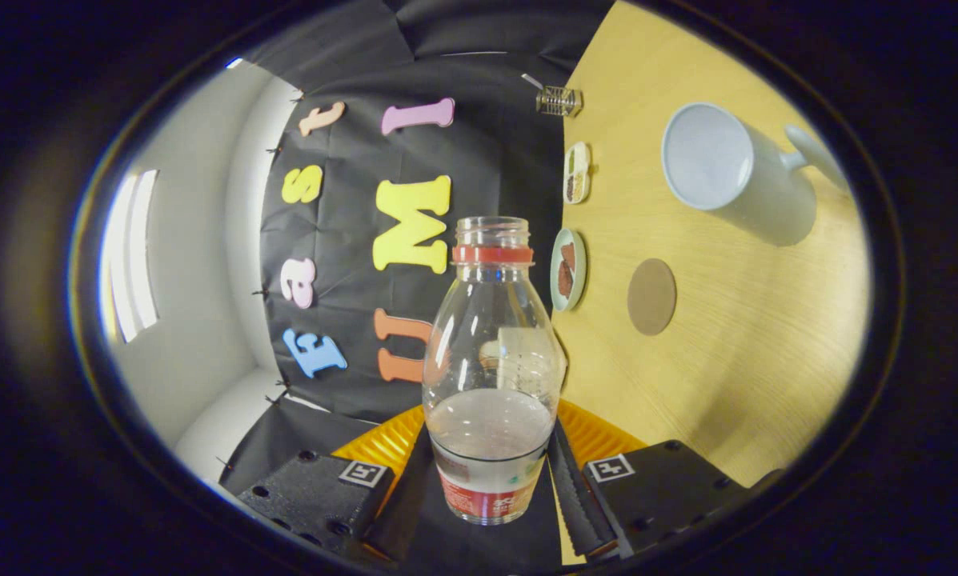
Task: Take the bottle from table, then pour the juice into the cup, finally place the bottle on the coaster
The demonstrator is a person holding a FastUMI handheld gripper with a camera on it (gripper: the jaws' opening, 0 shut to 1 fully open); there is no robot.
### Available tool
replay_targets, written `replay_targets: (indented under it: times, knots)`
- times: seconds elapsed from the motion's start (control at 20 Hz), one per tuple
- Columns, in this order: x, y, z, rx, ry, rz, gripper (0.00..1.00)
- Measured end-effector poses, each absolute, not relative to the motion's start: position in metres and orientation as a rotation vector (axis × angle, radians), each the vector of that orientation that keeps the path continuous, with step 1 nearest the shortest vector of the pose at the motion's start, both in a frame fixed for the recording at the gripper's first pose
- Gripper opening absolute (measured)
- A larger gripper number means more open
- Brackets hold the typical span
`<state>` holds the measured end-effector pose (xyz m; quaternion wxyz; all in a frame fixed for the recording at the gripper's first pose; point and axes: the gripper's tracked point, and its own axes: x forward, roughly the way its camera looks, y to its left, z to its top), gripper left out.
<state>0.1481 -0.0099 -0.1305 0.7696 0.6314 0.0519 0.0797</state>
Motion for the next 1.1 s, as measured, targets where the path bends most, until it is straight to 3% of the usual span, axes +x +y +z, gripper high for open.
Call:
replay_targets:
  times: [1.1]
  knots:
    - [0.147,-0.021,-0.088,1.604,0.038,0.24,0.76]
